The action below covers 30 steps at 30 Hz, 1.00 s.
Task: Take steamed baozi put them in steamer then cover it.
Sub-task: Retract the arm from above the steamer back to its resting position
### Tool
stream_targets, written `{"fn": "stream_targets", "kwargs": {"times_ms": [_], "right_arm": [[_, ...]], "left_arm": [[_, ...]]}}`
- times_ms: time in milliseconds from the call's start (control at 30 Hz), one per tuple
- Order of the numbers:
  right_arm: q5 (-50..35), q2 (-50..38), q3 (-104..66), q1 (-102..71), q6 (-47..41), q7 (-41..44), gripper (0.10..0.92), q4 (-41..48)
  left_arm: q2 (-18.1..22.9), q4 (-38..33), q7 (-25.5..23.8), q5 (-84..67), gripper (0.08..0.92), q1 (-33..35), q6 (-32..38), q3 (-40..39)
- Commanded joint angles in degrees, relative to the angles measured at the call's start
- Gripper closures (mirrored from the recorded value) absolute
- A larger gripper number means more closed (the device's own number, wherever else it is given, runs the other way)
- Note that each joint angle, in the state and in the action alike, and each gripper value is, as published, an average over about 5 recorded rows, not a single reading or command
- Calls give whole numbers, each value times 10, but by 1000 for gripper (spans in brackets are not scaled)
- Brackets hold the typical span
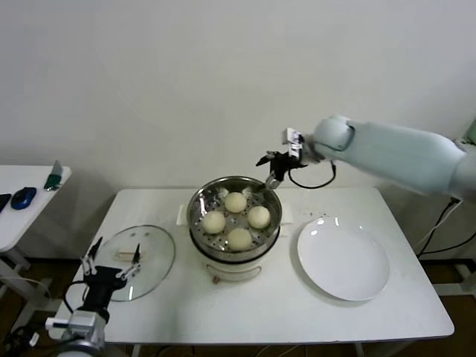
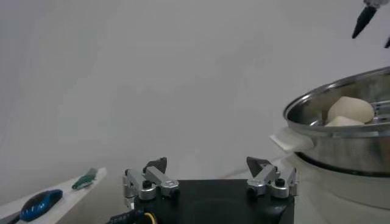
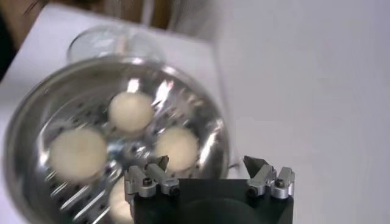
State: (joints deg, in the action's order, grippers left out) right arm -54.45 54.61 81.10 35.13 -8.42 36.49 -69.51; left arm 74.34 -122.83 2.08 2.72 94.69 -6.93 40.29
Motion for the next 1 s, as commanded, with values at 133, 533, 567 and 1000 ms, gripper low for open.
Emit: {"fn": "stream_targets", "kwargs": {"times_ms": [133, 533, 567, 1000], "right_arm": [[50, -218, -465, -393, 131, -284, 203, -145], [112, -155, -949, -852, 142, -348, 203, -233], [123, -141, -976, -883, 144, -347, 203, -236], [200, 8, -1175, -1106, 151, -309, 203, -284]], "left_arm": [[3, 0, 6, 100, 177, 10, 39, -1], [4, -11, 6, 337, 177, 25, 29, -1], [4, -11, 6, 364, 177, 26, 27, 0], [-7, 42, 4, 746, 177, 18, -30, -21]]}}
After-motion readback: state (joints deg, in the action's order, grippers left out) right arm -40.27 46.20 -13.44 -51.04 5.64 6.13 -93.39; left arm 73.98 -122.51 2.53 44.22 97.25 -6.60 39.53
